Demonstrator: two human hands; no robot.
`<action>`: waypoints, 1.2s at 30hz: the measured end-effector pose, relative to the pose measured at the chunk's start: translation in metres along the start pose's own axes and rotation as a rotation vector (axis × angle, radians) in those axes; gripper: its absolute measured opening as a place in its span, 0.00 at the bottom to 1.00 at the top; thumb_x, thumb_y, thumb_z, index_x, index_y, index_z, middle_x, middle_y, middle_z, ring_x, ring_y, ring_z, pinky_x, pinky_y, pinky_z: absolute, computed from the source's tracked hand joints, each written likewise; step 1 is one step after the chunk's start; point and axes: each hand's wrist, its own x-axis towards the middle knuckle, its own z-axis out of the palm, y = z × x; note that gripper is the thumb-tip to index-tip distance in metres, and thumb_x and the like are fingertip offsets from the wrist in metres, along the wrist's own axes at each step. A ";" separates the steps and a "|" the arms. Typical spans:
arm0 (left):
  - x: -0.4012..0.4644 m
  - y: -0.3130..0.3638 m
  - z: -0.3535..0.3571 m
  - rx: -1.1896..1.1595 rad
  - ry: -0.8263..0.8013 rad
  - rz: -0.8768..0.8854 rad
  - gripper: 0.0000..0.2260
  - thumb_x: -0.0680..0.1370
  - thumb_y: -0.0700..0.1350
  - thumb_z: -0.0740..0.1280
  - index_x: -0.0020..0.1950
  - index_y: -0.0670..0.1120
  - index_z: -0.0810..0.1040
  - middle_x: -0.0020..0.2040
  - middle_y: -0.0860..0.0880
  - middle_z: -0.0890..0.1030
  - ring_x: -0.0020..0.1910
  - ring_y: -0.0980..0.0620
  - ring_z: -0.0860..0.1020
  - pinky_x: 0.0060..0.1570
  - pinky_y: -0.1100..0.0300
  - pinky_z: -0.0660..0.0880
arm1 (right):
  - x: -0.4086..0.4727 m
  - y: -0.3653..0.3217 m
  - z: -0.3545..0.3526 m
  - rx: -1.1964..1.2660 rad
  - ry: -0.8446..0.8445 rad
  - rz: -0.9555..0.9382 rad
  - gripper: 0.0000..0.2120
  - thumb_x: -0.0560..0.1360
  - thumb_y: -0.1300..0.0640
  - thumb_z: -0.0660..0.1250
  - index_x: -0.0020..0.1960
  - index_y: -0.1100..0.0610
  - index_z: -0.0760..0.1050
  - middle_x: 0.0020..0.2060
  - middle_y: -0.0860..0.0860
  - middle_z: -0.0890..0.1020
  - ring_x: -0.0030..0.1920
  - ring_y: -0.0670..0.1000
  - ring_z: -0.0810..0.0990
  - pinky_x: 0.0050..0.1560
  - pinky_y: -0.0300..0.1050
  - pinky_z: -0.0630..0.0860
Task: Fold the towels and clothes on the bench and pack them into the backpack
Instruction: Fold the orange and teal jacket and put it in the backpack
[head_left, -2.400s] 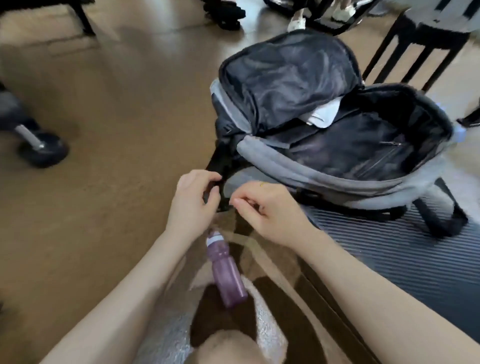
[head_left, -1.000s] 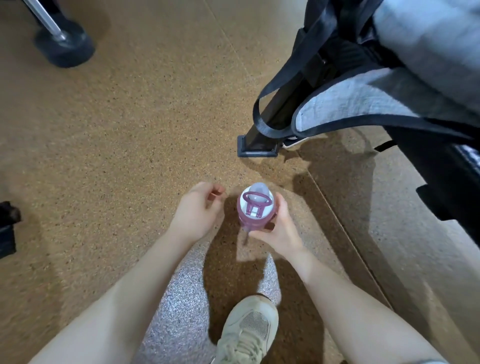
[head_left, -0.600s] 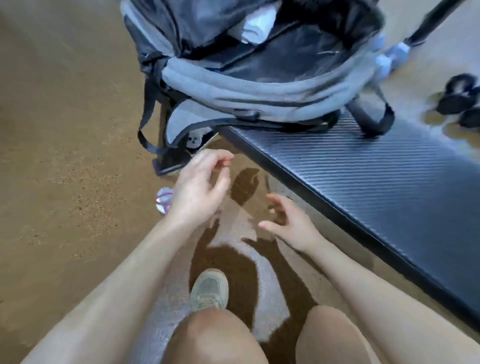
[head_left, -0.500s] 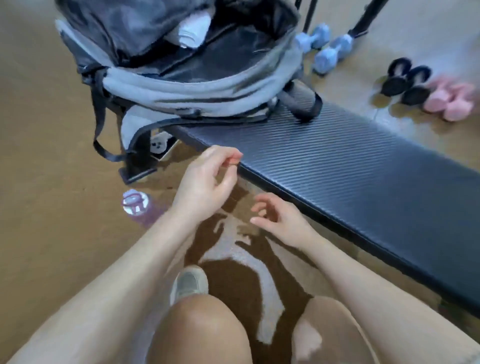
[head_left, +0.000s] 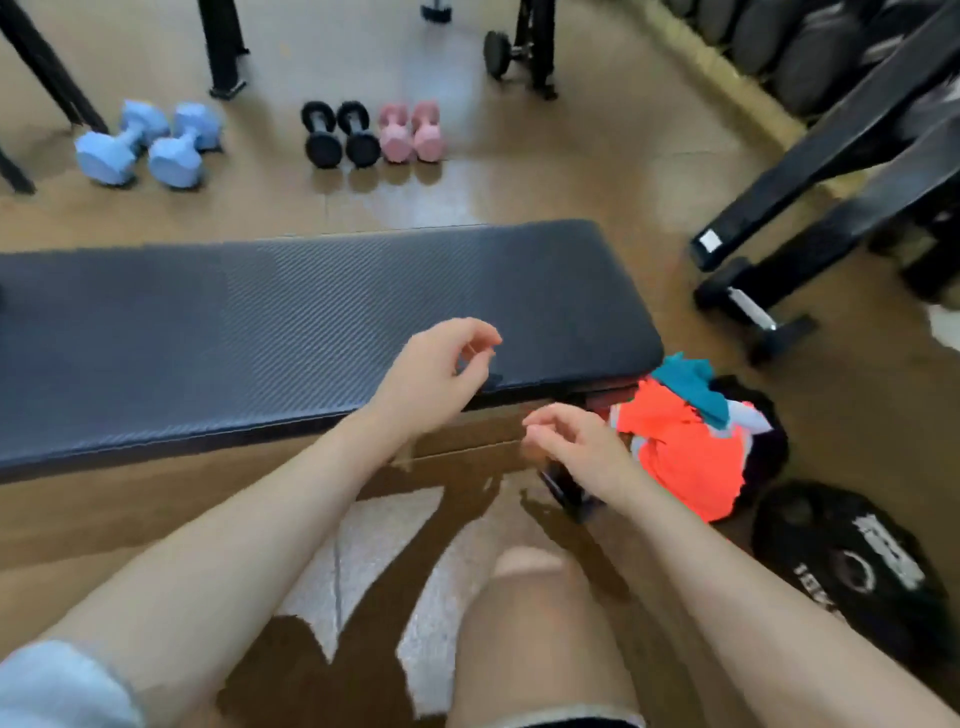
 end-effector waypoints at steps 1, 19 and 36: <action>0.015 0.019 0.021 0.005 -0.060 0.037 0.09 0.77 0.39 0.63 0.55 0.44 0.78 0.49 0.51 0.79 0.45 0.56 0.74 0.48 0.65 0.69 | -0.009 0.018 -0.025 0.034 0.064 0.046 0.03 0.76 0.60 0.65 0.47 0.56 0.77 0.40 0.56 0.82 0.38 0.45 0.79 0.43 0.38 0.74; 0.234 0.113 0.256 0.309 -0.541 0.613 0.11 0.77 0.42 0.59 0.58 0.46 0.74 0.52 0.48 0.78 0.50 0.48 0.76 0.51 0.53 0.74 | 0.045 0.269 -0.160 -0.012 0.624 0.617 0.09 0.76 0.58 0.61 0.52 0.60 0.77 0.52 0.55 0.80 0.55 0.57 0.77 0.51 0.45 0.69; 0.278 0.060 0.321 0.521 -0.731 0.423 0.07 0.76 0.46 0.58 0.50 0.47 0.74 0.48 0.45 0.79 0.48 0.41 0.77 0.39 0.56 0.70 | 0.137 0.313 -0.187 -0.352 0.754 0.628 0.11 0.77 0.62 0.57 0.56 0.59 0.75 0.50 0.58 0.80 0.54 0.61 0.74 0.50 0.51 0.66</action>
